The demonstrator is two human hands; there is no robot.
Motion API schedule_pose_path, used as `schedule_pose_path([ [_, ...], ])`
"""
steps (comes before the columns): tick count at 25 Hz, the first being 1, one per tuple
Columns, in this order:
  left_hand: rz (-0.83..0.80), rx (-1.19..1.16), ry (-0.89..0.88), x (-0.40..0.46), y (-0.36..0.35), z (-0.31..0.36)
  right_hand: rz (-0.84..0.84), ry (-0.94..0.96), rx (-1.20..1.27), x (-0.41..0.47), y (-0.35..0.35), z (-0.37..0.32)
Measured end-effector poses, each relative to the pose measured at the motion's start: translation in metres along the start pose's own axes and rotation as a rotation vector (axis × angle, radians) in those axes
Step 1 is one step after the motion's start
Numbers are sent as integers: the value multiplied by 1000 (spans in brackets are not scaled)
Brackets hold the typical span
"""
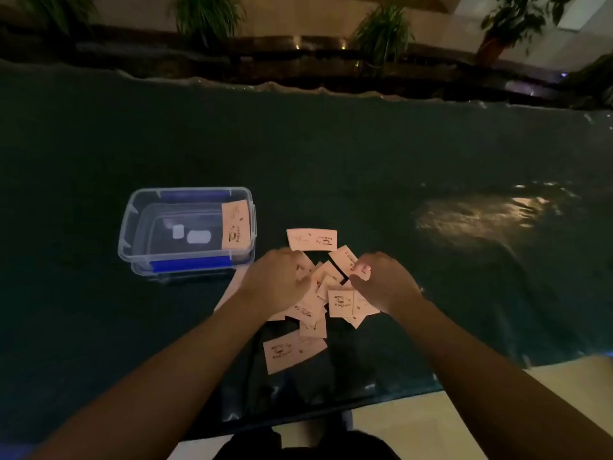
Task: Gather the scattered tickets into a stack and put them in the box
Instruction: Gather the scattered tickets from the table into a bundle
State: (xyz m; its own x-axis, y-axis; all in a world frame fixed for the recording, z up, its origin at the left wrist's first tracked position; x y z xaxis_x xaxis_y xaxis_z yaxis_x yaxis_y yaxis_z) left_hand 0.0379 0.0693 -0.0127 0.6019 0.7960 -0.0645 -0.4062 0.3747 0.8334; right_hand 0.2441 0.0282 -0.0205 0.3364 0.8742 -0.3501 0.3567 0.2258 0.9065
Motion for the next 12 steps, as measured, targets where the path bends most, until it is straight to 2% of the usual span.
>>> schedule_pose_path([
  [6,-217,56,62,1,-80,9,-113,-113,-50,34,-37,41],
  [12,-250,48,174,16,-118,17,-136,-51,-1,76,-57,44],
])
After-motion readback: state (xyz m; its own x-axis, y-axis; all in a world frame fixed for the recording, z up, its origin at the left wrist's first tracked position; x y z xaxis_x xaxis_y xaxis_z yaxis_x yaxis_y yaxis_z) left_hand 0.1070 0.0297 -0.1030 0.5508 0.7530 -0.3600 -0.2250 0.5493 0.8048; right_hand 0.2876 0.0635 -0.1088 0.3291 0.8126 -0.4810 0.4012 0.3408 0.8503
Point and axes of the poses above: each hand's wrist, its own x-axis towards the middle knuckle, its own y-axis out of the back of the hand, z = x × y, the point moved 8 cm from there along x, towards the middle knuckle, and after that the axes turned 10 degrees about -y, right-handed, at the moved point
